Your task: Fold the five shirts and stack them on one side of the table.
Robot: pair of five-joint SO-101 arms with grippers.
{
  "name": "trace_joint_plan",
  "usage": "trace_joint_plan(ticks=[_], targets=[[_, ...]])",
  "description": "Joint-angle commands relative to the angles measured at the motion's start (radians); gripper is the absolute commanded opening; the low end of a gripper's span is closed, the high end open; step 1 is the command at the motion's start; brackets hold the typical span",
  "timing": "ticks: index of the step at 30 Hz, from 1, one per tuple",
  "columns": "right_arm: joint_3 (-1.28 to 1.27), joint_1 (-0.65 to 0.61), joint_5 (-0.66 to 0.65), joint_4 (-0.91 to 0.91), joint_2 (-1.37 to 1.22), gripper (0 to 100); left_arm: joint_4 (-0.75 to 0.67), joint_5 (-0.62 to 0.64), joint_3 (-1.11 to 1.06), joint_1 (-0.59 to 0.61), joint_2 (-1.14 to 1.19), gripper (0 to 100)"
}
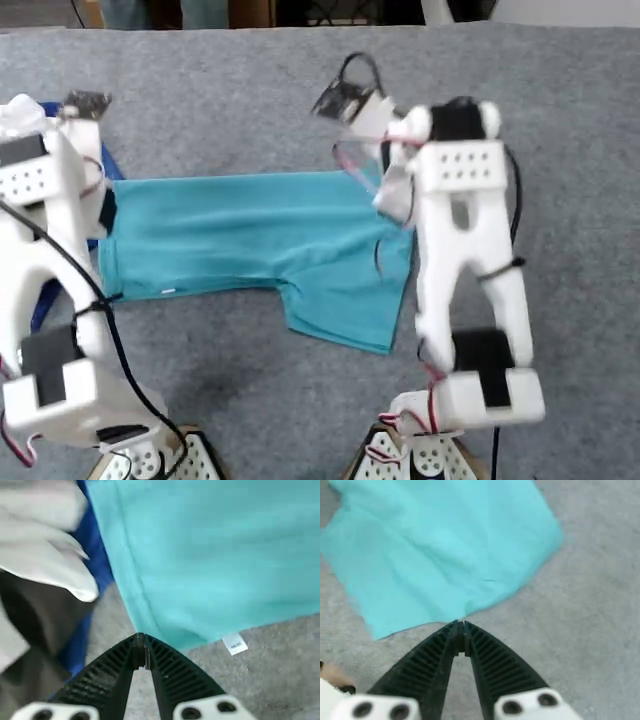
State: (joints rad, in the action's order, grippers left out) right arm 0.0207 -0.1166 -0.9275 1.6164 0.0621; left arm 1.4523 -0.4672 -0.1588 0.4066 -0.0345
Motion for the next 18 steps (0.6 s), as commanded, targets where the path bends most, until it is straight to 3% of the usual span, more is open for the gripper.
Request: trace_joint_plan(ticks=[1,6,8,12,18], targets=[[-0.309,-0.084,-0.044,-0.106,0.209,1.5,-0.083,-0.014,-0.189,0.021,-0.135,3],[-0.654,-0.201,-0.044,-0.250,0.401,2.1,-0.127,-0.014,-0.332,0.088,-0.273,3],[-0.746,-0.247,-0.040,-0.278,0.444,7.4,-0.123,-0.006,-0.358,0.110,-0.299,3],[-0.872,-0.336,-0.040,-0.316,0.467,21.7,-0.121,-0.006,-0.380,0.120,-0.290,3],[-0.970,-0.416,-0.025,-0.362,0.466,23.0,-0.126,-0.006,-0.381,0.116,-0.290,3]])
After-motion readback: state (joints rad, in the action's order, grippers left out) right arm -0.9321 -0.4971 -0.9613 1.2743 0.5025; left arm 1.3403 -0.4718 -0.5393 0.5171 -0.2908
